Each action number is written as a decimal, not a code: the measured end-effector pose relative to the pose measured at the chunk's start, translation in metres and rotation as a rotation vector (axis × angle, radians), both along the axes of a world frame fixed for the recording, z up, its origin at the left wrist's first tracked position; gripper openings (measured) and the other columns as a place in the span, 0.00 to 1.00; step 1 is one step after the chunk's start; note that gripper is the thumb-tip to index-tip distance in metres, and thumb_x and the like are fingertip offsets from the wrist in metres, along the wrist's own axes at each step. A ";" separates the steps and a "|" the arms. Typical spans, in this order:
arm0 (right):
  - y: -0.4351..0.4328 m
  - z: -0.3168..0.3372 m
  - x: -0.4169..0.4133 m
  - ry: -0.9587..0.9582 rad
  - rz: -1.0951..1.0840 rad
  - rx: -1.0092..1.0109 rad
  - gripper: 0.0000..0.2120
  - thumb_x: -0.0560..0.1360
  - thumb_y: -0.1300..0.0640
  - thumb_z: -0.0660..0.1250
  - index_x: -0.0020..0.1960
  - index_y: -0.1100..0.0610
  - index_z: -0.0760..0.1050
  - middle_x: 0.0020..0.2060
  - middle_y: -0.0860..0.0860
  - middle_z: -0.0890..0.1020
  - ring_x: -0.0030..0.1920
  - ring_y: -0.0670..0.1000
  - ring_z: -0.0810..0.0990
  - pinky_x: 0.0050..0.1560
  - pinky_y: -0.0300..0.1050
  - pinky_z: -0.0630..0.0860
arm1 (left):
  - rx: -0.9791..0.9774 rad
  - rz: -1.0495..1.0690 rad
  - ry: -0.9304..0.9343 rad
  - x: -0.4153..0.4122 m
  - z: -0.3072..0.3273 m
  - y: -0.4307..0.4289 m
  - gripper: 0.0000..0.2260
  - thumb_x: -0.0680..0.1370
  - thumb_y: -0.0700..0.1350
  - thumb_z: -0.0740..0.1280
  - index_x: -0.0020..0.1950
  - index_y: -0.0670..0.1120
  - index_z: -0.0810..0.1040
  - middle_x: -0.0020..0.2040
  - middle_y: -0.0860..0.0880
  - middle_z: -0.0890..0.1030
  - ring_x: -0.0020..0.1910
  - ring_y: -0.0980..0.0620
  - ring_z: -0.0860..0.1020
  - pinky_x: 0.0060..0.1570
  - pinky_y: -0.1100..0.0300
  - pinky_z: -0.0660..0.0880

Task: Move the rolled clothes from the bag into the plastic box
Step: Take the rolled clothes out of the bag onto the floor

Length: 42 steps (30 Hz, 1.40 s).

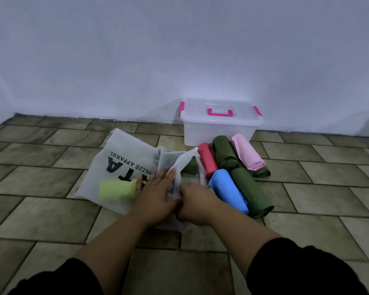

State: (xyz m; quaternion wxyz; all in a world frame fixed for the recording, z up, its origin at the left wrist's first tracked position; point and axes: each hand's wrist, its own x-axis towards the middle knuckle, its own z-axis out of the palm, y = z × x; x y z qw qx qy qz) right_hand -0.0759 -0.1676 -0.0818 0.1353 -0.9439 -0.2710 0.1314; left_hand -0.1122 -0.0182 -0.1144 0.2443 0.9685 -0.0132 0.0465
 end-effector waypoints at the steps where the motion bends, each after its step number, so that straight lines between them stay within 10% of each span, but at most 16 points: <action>1: -0.001 -0.001 -0.001 -0.027 0.016 0.012 0.16 0.66 0.48 0.70 0.49 0.51 0.68 0.47 0.51 0.76 0.41 0.50 0.71 0.42 0.46 0.67 | -0.005 0.004 -0.006 -0.001 -0.001 0.000 0.39 0.71 0.63 0.60 0.77 0.59 0.44 0.78 0.57 0.48 0.76 0.54 0.44 0.70 0.48 0.33; 13: -0.050 0.013 0.009 -0.353 0.001 0.279 0.22 0.67 0.49 0.65 0.60 0.49 0.76 0.52 0.48 0.80 0.52 0.52 0.76 0.53 0.46 0.73 | -0.032 0.063 -0.061 0.007 -0.006 -0.003 0.38 0.70 0.68 0.54 0.77 0.58 0.46 0.78 0.55 0.52 0.77 0.52 0.48 0.70 0.50 0.33; 22: -0.183 -0.017 0.004 -0.408 -0.900 0.401 0.22 0.71 0.55 0.69 0.64 0.54 0.71 0.53 0.58 0.79 0.51 0.60 0.78 0.48 0.50 0.73 | 0.099 0.104 -0.019 0.017 -0.017 -0.026 0.41 0.70 0.66 0.58 0.77 0.57 0.40 0.79 0.54 0.47 0.76 0.50 0.43 0.70 0.45 0.34; 31: -0.176 -0.012 0.016 -0.235 -0.765 0.059 0.25 0.74 0.36 0.58 0.66 0.47 0.70 0.58 0.58 0.75 0.59 0.61 0.73 0.57 0.54 0.71 | 0.079 0.204 -0.097 0.035 -0.001 -0.031 0.43 0.69 0.62 0.63 0.73 0.64 0.36 0.78 0.52 0.42 0.76 0.47 0.48 0.68 0.36 0.43; 35: -0.131 0.025 0.024 -0.437 -0.498 0.380 0.16 0.71 0.45 0.65 0.56 0.49 0.78 0.51 0.51 0.78 0.51 0.53 0.76 0.51 0.44 0.70 | 0.158 0.218 0.074 0.080 0.025 -0.022 0.47 0.69 0.62 0.65 0.74 0.59 0.32 0.78 0.50 0.40 0.77 0.46 0.42 0.69 0.34 0.41; 42: -0.025 0.028 0.053 -0.211 0.051 0.264 0.17 0.75 0.59 0.62 0.63 0.54 0.74 0.60 0.52 0.78 0.59 0.53 0.75 0.61 0.45 0.71 | 0.223 0.090 0.244 0.114 0.034 0.001 0.42 0.72 0.56 0.67 0.77 0.55 0.43 0.77 0.51 0.58 0.76 0.49 0.52 0.70 0.35 0.43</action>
